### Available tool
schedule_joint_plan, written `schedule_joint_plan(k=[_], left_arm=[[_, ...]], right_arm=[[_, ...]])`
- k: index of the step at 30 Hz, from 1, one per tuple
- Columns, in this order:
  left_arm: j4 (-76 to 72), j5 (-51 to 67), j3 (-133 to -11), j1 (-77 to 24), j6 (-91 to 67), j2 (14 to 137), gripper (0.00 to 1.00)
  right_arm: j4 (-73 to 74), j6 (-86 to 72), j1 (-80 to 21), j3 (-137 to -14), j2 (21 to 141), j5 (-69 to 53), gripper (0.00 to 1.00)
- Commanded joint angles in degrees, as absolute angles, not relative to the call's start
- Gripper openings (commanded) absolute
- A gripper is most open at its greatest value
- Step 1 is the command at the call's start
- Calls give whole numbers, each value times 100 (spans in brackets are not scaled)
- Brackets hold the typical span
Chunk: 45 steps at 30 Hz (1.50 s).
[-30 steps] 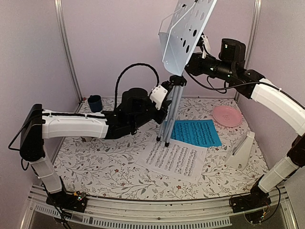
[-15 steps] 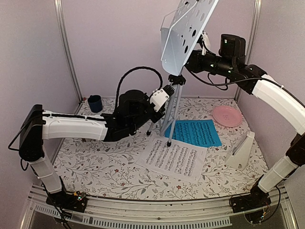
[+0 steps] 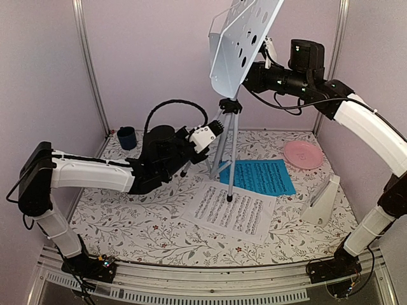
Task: Set up the instrument practice props
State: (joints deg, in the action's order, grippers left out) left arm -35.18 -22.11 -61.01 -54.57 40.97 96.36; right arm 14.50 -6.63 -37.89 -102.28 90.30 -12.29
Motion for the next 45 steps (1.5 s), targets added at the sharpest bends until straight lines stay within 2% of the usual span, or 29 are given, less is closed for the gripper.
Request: schedule_joint_plan(k=[1, 10, 19, 27, 45], left_arm=[[-2470, -2466, -5558, -5079, 5038, 9783, 0], [-2707, -2226, -5120, -4857, 5172, 9799, 0], [-2676, -1782, -5117, -4843, 4959, 9657, 0], [-2889, -1832, -4814, -4548, 5118, 9963, 0], [-3352, -2188, -4362, -4063, 5508, 10271, 0]], right_arm=[[-157, -627, -3697, -11329, 8605, -1127, 0], [-93, -482, -3696, -11945, 8868, -1444, 0], [-273, -623, -3667, -12032, 9062, -1897, 0], [-194, -455, -3583, -12636, 9193, -1886, 0], [-259, -260, -3526, -12896, 9119, -1824, 0]])
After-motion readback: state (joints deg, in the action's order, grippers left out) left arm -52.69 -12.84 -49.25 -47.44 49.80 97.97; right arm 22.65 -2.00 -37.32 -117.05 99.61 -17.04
